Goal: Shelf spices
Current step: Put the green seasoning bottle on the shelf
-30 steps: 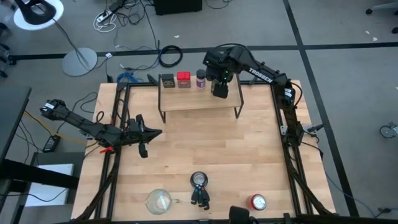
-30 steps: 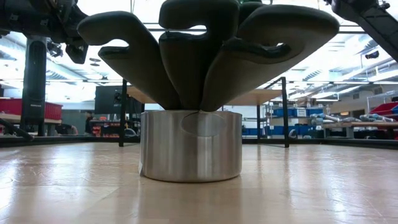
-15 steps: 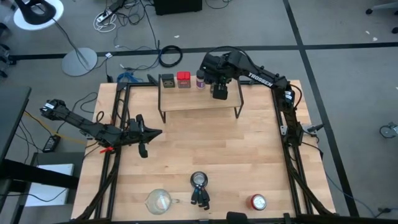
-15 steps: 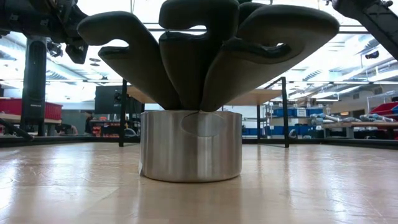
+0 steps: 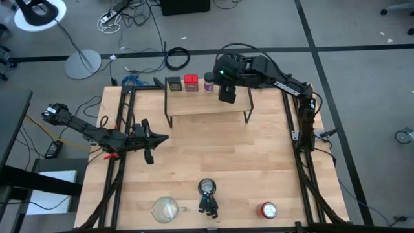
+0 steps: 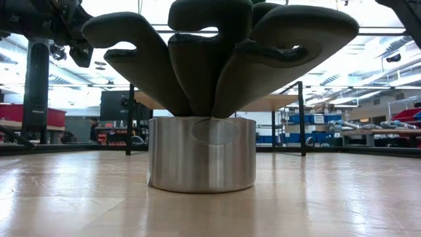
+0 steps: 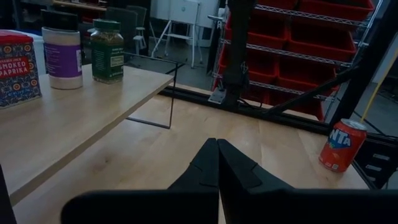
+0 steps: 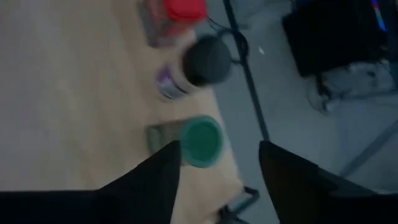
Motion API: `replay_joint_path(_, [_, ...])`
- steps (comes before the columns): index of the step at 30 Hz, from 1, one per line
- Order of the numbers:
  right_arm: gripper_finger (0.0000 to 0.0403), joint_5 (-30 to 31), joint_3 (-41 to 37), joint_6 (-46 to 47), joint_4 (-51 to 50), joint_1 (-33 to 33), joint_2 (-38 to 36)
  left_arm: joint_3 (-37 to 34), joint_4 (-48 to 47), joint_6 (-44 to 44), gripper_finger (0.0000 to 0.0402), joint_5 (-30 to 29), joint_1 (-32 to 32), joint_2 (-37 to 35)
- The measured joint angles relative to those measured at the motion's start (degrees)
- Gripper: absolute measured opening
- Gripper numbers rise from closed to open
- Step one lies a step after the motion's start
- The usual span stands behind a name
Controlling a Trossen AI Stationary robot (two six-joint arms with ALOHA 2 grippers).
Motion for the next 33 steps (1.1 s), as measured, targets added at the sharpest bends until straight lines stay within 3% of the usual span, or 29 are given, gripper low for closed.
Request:
replay_joint_path(3, [0.0159, -2.4, 0.0, 0.9, 0.4, 1.2, -0.2, 0.0, 0.0, 0.0, 0.0001, 0.0, 0.0, 0.0])
replay_joint_path(8, [0.0019, -3.6, -0.8, 2.6, -1.2, 1.7, 1.1, 0.0, 0.1, -0.4, 0.0001, 0.0, 0.0, 0.0])
replay_joint_path(18, [0.0002, -7.1, -9.7, 5.5, -1.4, -0.8, 1.1, 0.0, 2.0, -0.6, 0.0001, 0.0, 0.0, 0.0])
replay_joint_path(33, [0.0001, -8.1, -21.6, 4.5, 8.0, -2.4, 1.2, 0.0, 1.8, -0.7, 0.0001, 0.0, 0.0, 0.0])
